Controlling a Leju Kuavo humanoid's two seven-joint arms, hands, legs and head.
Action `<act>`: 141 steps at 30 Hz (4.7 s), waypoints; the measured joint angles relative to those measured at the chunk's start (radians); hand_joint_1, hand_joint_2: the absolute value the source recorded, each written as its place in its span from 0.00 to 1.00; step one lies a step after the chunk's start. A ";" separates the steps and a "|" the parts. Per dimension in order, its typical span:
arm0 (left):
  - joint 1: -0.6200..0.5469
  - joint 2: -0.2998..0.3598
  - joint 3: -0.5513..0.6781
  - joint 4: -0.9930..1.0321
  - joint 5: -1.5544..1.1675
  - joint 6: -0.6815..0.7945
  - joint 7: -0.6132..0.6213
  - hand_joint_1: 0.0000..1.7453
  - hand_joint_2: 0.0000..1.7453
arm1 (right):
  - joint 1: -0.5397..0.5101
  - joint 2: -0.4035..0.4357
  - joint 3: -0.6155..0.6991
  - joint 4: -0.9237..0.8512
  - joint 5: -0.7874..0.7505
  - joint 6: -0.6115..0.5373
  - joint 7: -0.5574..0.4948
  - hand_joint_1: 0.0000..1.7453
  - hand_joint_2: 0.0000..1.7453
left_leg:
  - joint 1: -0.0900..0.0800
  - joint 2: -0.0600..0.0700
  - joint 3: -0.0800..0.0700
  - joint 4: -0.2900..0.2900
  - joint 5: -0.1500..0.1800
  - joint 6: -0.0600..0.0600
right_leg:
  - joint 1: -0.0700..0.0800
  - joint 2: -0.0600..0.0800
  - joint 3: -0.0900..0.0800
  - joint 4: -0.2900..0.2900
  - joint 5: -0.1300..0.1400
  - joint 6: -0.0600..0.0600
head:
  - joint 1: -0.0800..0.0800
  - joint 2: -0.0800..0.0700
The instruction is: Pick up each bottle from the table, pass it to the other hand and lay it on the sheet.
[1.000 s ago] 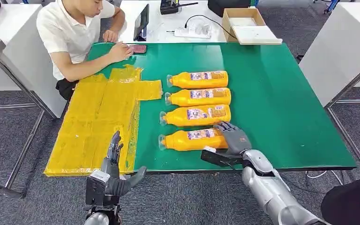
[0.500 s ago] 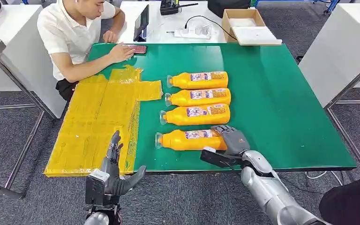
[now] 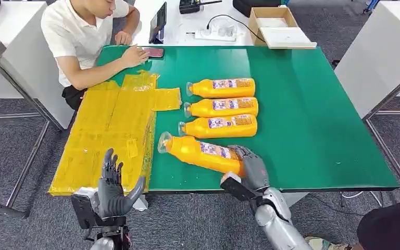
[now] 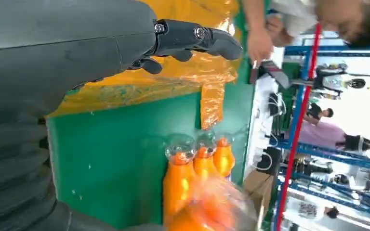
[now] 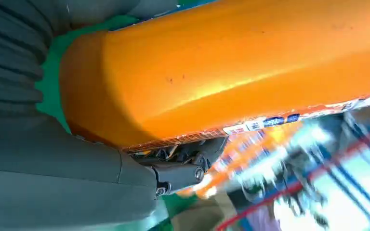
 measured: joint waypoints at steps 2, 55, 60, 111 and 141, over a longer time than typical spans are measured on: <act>0.006 0.000 0.000 -0.007 0.039 -0.042 0.016 0.00 1.00 | 0.033 0.021 -0.016 -0.066 -0.046 -0.038 -0.027 1.00 1.00 | 0.000 0.000 -0.001 0.000 0.000 0.000 | 0.000 0.000 -0.001 0.000 0.000 0.000 | 0.000 0.000; -0.002 0.017 -0.021 -0.055 0.407 -0.370 0.107 1.00 1.00 | -0.050 0.283 0.443 0.283 -0.114 0.018 -0.196 0.00 0.00 | 0.001 0.002 -0.005 0.000 -0.001 -0.001 | 0.001 0.000 -0.008 0.000 -0.001 -0.001 | 0.000 0.000; -0.002 0.017 -0.017 -0.056 0.406 -0.371 0.111 1.00 1.00 | -0.039 0.285 0.443 0.287 -0.131 0.003 -0.217 0.00 0.00 | 0.001 0.002 -0.006 0.000 -0.001 -0.001 | 0.000 0.000 -0.008 0.000 -0.001 -0.001 | 0.000 0.000; -0.824 0.166 -0.105 1.063 -1.317 0.038 0.535 0.00 1.00 | 0.206 0.214 0.098 -0.283 -0.308 -0.281 -0.225 0.00 0.00 | 0.001 -0.001 -0.007 0.000 0.002 -0.001 | 0.000 -0.001 -0.006 0.001 0.000 -0.001 | 0.000 0.000; -0.496 0.034 0.066 0.368 -0.680 0.366 -0.208 0.00 1.00 | 0.147 0.181 0.016 -0.215 0.112 -0.281 -0.225 0.00 1.00 | 0.001 -0.004 -0.004 0.000 0.001 -0.001 | 0.000 -0.002 -0.002 0.000 0.000 0.000 | 0.000 0.000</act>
